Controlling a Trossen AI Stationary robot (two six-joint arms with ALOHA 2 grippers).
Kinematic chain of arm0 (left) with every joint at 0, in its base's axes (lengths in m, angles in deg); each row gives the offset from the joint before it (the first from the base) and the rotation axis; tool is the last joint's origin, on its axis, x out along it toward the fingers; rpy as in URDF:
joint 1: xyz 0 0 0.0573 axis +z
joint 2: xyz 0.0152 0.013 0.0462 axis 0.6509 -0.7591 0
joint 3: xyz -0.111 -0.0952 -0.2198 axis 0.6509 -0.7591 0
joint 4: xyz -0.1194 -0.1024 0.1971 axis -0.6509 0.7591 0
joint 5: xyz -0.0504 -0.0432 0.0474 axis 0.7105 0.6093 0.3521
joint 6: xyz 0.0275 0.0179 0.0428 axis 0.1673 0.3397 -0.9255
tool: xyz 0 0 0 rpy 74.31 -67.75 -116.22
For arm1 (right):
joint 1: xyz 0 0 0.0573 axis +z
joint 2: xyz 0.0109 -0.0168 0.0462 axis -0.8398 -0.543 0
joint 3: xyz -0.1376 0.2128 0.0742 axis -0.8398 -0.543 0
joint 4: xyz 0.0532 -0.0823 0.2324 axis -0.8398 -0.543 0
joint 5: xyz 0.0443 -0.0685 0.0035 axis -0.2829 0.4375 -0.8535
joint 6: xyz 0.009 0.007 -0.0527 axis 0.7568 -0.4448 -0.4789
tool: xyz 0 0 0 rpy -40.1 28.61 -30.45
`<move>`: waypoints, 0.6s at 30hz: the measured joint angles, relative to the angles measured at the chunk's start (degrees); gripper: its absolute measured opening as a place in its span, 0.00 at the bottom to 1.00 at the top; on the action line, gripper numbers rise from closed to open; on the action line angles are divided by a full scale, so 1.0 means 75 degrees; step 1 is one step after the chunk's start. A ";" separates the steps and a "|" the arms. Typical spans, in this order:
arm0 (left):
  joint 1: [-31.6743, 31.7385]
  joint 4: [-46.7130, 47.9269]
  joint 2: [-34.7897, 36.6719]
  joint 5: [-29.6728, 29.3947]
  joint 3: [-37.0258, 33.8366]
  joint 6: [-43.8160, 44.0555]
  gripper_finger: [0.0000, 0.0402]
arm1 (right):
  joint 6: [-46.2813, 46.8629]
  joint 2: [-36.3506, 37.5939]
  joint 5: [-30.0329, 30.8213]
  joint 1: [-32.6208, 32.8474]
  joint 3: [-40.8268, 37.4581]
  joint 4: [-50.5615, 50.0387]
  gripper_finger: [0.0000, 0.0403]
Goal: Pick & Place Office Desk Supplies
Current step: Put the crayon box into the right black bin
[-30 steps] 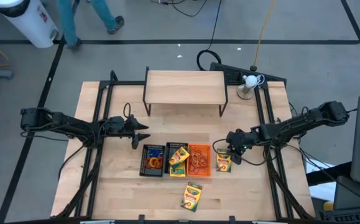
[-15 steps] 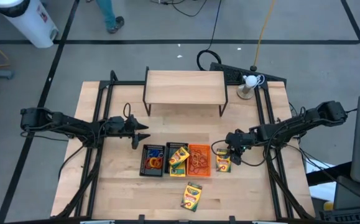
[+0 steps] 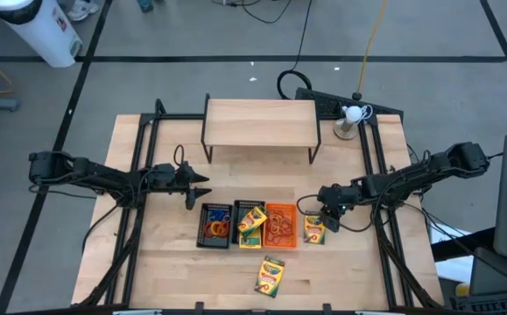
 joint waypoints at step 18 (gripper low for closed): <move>0.0000 0.0012 0.0000 0.0012 0.0000 0.0000 0.57 | 0.0163 -0.0094 -0.0657 -0.0026 -0.0009 0.0213 0.39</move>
